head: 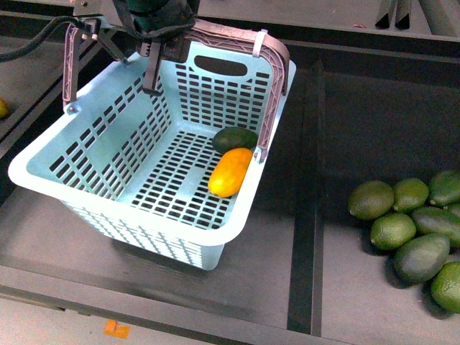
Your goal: Pick mango and avocado into basket
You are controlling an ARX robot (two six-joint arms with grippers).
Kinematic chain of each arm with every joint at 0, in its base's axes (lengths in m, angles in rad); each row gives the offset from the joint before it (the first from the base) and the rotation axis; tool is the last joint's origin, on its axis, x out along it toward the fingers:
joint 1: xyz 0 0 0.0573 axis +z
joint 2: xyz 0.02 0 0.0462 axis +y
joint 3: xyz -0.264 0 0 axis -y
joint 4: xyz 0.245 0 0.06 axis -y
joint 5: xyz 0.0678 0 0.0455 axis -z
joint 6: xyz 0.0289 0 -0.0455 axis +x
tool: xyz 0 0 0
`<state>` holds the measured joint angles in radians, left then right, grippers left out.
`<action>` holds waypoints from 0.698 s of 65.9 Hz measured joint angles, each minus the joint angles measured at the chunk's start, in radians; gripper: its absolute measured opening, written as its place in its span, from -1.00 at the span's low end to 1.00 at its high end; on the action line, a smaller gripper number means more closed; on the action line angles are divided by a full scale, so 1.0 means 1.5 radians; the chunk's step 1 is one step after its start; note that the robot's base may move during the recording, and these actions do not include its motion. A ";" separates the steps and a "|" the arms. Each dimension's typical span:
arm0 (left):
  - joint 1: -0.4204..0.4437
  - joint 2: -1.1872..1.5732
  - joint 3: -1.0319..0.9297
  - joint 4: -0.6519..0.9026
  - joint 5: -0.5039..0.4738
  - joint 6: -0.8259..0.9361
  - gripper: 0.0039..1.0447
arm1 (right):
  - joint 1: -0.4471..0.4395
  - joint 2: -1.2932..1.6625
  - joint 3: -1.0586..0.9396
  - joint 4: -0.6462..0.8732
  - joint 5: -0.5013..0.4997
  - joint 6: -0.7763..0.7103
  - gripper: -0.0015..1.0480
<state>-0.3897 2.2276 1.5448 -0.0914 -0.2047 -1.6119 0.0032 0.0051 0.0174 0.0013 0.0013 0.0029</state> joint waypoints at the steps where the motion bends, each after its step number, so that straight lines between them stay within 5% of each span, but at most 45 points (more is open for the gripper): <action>1: 0.000 0.000 -0.002 0.001 0.000 -0.001 -0.75 | 0.000 0.000 0.000 0.000 0.000 0.000 0.83; 14: -0.001 -0.013 -0.045 0.030 -0.001 -0.016 -0.72 | 0.000 0.000 0.000 0.000 0.000 0.000 0.83; 41: -0.004 -0.204 -0.258 0.097 -0.081 -0.052 0.80 | 0.000 0.000 0.000 0.000 0.000 0.000 0.83; 46: -0.012 -0.281 -0.321 0.071 -0.140 -0.018 0.83 | 0.000 0.000 0.000 0.000 0.000 0.000 0.83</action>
<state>-0.4080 1.8061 1.0626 0.0154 -0.4152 -1.6394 0.0032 0.0048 0.0174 0.0013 0.0017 0.0029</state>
